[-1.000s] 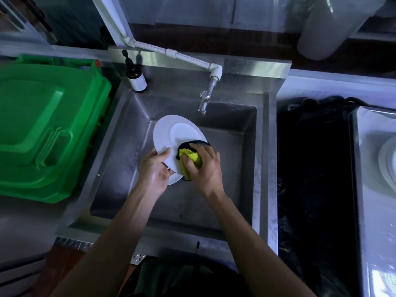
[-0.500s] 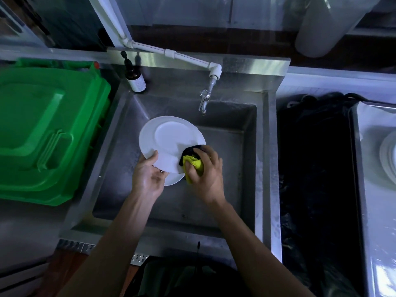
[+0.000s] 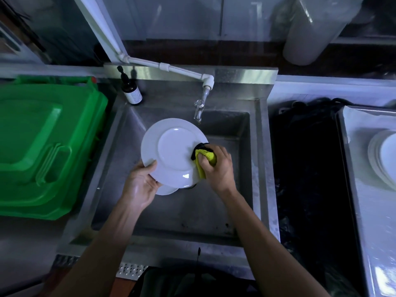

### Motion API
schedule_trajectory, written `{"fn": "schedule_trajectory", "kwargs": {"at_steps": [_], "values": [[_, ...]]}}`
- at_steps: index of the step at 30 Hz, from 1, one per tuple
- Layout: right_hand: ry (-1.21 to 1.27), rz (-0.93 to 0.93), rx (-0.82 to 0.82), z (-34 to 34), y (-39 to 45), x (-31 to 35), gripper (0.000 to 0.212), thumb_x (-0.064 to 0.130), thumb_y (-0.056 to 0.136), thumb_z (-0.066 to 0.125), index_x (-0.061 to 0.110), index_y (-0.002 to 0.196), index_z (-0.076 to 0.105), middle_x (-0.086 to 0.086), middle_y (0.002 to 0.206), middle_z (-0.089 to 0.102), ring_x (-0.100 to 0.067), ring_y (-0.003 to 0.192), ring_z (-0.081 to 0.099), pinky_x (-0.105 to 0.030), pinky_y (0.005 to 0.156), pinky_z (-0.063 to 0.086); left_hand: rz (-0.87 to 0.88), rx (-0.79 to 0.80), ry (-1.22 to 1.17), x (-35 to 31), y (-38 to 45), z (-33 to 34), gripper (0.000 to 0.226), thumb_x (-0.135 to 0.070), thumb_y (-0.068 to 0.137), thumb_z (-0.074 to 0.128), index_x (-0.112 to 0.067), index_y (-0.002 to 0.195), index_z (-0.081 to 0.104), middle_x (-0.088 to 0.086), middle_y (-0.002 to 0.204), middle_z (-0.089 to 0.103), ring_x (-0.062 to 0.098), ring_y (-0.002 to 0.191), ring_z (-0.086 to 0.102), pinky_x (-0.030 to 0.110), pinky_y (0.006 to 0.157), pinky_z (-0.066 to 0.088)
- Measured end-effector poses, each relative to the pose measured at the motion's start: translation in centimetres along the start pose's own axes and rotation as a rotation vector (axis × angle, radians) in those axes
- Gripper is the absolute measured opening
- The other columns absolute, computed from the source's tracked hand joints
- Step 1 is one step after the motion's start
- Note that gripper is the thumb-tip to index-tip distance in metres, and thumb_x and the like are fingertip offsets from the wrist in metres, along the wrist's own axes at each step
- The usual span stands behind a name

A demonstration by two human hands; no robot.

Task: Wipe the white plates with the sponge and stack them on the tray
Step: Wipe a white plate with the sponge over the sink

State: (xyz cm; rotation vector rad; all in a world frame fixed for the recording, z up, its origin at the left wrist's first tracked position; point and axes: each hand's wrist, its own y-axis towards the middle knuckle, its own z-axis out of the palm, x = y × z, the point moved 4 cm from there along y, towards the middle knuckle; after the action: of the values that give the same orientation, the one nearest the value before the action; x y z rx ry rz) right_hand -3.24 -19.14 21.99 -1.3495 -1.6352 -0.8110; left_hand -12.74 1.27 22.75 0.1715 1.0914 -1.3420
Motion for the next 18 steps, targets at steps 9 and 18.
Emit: {"fn": "schedule_trajectory", "kwargs": {"at_steps": [9,18], "values": [[-0.077,0.004,0.046,-1.4,2.0,1.0,0.041,0.043,0.089,0.066,0.025,0.126,0.063,0.003,0.120,0.059,-0.022,0.110,0.050,-0.040,0.098,0.044,-0.033,0.123,0.237,-1.0,-0.4,0.0,0.035,-0.010,0.081,0.068,-0.010,0.115,0.075,0.014,0.120,0.073,0.032,0.107,0.071,0.045,0.071,0.061],[-0.170,-0.119,0.031,0.0,1.5,5.6,0.038,0.040,0.085,0.072,0.025,0.119,0.066,0.008,0.118,0.062,-0.021,0.111,0.047,-0.043,0.097,0.044,-0.088,0.102,0.462,-1.2,-0.7,0.8,0.044,-0.009,0.070,0.071,0.000,0.113,0.070,0.023,0.109,0.072,0.038,0.095,0.069,0.045,0.072,0.057]]}}
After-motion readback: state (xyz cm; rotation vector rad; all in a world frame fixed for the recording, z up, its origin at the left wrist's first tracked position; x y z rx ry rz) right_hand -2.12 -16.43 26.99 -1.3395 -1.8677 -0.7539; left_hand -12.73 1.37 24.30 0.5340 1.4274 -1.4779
